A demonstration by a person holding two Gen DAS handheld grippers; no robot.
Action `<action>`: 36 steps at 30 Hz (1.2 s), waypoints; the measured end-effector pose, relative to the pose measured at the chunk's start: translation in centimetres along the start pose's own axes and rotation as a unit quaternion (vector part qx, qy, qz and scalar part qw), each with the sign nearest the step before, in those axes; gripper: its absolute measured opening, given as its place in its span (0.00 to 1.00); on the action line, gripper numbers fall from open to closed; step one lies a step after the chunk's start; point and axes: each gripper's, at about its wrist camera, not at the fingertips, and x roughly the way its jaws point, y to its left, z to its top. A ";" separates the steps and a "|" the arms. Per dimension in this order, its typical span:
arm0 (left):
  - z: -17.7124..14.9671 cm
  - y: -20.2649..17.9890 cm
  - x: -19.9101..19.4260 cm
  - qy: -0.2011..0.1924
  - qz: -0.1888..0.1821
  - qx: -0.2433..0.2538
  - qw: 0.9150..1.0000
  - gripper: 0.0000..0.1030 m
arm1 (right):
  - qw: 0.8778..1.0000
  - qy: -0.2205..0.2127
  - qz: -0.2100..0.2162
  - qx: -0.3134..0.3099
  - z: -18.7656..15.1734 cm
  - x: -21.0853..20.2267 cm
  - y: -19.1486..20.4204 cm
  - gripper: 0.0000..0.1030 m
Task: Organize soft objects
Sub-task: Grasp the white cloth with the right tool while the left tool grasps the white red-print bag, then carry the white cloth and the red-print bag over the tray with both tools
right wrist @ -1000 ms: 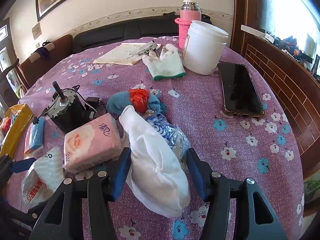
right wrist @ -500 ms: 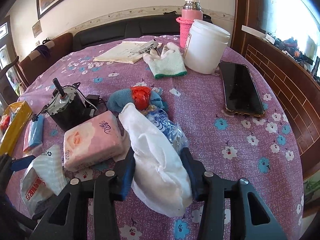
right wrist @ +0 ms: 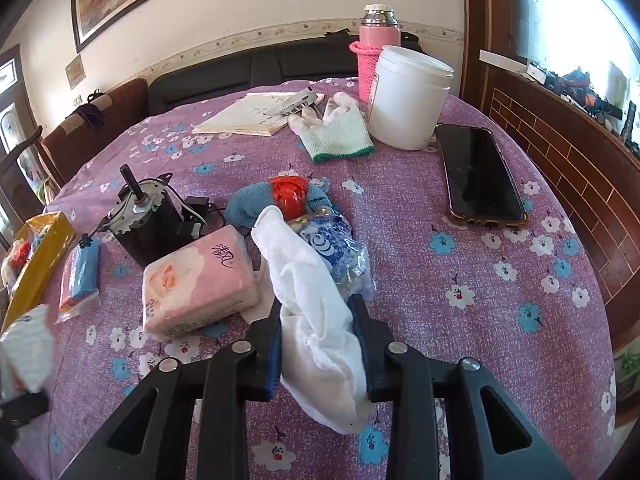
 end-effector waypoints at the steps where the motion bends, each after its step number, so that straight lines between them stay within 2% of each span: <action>1: -0.2 0.4 -0.6 -0.004 -0.004 -0.008 1.000 0.40 | 1.000 0.000 0.002 0.005 0.0 0.0 -0.1 0.25; 7: -1.8 3.9 -5.0 -0.037 -0.012 -0.058 0.998 0.41 | 1.000 -0.008 0.001 0.023 -0.6 -0.9 -0.5 0.17; 11: -2.9 6.5 -7.7 -0.056 -0.007 -0.085 0.995 0.41 | 0.999 -0.023 -0.007 0.036 -1.1 -2.5 -0.8 0.16; 15: -4.0 9.6 -10.4 -0.076 0.011 -0.113 0.991 0.41 | 0.997 -0.034 0.013 0.065 -1.9 -5.0 -1.5 0.16; 19: -5.3 12.7 -12.5 -0.092 0.026 -0.146 0.985 0.41 | 0.997 -0.037 0.018 0.065 -2.6 -7.3 -1.1 0.16; 26: -7.4 17.0 -15.1 -0.115 0.045 -0.197 0.973 0.41 | 0.997 -0.042 0.042 0.038 -2.6 -9.9 1.7 0.16; 36: -9.8 20.9 -17.1 -0.130 0.073 -0.241 0.959 0.41 | 0.994 -0.040 0.096 -0.017 -2.0 -11.8 9.0 0.17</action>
